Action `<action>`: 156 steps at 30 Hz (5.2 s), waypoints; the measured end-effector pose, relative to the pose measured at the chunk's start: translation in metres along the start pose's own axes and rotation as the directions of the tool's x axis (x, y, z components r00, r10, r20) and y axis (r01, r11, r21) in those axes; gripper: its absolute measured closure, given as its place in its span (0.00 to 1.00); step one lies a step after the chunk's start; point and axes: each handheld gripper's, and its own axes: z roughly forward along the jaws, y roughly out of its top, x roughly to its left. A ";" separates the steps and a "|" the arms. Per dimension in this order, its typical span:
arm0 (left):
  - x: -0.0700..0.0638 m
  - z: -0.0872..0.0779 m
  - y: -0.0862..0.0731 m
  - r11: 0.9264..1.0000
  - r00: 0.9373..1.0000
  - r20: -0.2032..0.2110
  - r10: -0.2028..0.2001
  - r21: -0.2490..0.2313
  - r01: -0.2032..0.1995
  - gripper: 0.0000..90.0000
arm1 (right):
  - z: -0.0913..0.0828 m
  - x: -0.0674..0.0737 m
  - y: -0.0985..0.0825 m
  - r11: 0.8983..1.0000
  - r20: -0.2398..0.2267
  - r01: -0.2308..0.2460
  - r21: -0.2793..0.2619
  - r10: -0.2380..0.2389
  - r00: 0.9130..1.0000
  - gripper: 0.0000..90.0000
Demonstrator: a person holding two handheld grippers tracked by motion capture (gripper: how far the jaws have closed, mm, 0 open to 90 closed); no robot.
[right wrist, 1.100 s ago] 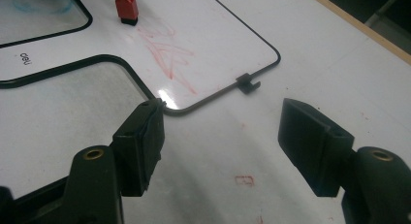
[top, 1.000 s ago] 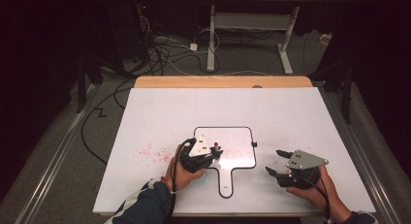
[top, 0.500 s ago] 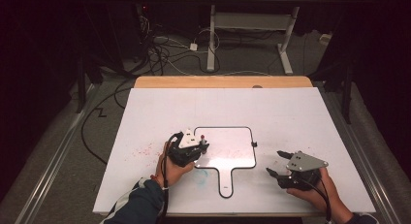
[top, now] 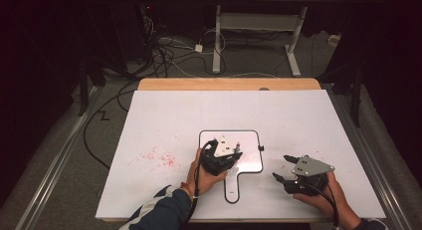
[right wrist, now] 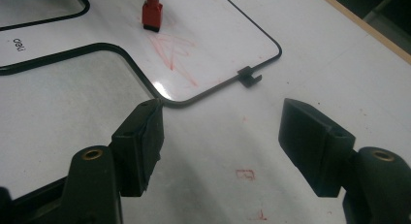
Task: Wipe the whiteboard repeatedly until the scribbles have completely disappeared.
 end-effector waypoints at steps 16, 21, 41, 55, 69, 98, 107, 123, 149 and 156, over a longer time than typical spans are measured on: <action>0.034 -0.011 -0.008 0.999 0.994 -0.097 -0.049 0.020 0.051 0.88 | -0.003 -0.004 -0.002 1.000 0.017 -0.005 0.001 0.005 1.000 0.38; 0.013 0.008 0.004 1.000 0.999 -0.024 -0.021 -0.003 0.020 0.88 | 0.000 -0.003 -0.001 1.000 0.012 0.002 0.005 -0.002 1.000 0.38; 0.004 0.032 0.021 1.000 1.000 0.013 -0.011 -0.014 0.011 0.88 | -0.003 -0.005 -0.004 1.000 0.024 0.000 0.010 0.000 1.000 0.38; -0.019 0.046 0.031 0.999 0.995 0.100 0.030 -0.029 -0.027 0.88 | -0.004 -0.006 -0.004 1.000 0.026 0.004 0.009 -0.004 1.000 0.38; -0.009 0.029 0.014 0.998 0.991 0.123 0.052 -0.050 -0.047 0.88 | -0.005 -0.006 -0.004 1.000 0.030 0.002 0.012 -0.003 1.000 0.38; 0.013 -0.005 -0.007 1.000 0.997 0.083 0.009 0.011 -0.010 0.88 | -0.005 -0.006 -0.005 1.000 0.031 0.001 0.010 -0.001 1.000 0.38; 0.036 -0.027 -0.027 0.998 0.997 0.036 -0.062 0.002 0.062 0.88 | -0.004 -0.004 -0.003 1.000 0.033 0.001 0.010 -0.001 0.999 0.38; 0.014 -0.026 -0.019 0.999 1.000 0.028 0.005 0.044 -0.006 0.88 | -0.003 -0.005 -0.003 1.000 0.028 0.006 0.011 -0.006 1.000 0.38; 0.001 -0.016 -0.012 0.998 0.998 0.057 0.039 0.039 -0.041 0.88 | -0.001 -0.003 -0.002 1.000 0.026 0.009 0.024 -0.010 1.000 0.38; 0.002 0.010 0.006 0.999 0.997 0.066 0.032 0.032 -0.034 0.88 | -0.001 -0.005 -0.005 0.999 0.029 0.009 0.031 -0.010 1.000 0.38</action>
